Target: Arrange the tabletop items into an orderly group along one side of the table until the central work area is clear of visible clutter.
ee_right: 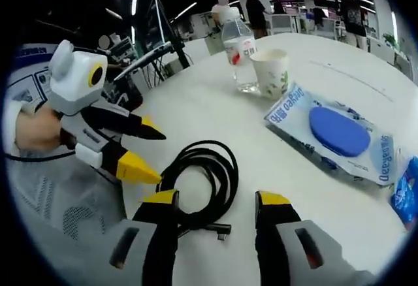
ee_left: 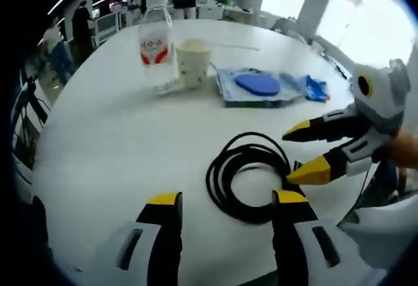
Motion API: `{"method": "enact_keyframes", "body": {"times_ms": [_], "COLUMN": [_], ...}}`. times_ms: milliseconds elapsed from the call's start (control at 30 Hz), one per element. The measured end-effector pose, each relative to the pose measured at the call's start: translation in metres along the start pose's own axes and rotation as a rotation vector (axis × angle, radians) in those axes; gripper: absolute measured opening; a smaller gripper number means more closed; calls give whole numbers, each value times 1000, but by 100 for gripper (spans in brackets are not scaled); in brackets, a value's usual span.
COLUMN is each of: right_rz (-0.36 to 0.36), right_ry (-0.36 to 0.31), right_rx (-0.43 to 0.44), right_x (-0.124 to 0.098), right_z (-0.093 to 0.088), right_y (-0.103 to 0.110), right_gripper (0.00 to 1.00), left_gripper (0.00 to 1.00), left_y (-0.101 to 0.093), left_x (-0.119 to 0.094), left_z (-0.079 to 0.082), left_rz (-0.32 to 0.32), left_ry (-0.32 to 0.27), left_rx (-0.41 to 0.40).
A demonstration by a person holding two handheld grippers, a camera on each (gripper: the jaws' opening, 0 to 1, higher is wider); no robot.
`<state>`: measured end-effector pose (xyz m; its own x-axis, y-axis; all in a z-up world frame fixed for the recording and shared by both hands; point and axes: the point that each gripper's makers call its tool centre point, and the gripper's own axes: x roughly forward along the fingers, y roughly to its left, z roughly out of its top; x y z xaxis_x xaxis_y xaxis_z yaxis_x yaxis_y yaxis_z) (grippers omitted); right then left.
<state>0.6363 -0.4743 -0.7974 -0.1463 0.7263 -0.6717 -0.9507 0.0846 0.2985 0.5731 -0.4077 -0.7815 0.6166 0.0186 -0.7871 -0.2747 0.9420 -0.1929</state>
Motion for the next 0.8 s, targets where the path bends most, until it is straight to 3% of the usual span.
{"method": "enact_keyframes", "body": {"times_ms": [400,567,700,800], "right_rz": [-14,-18,-37,-41], "right_ry": [-1,5,-16,-34], "right_rx": [37,18,16,39], "right_x": [4,6,6,6], "right_z": [-6,-8,-7,-4], "right_y": [0,1,1,1], "right_gripper": [37,18,16,9], "left_gripper": [42,27,25,13], "left_y": [0,-6,-3,-3], "left_x": [5,5,9,15], "left_z": [-5,-9,-9,-12], "left_rz": [-2,-19,-28,-46], "left_ry": [5,16,10,28], "left_rx": [-34,-52,-84,-120]}}
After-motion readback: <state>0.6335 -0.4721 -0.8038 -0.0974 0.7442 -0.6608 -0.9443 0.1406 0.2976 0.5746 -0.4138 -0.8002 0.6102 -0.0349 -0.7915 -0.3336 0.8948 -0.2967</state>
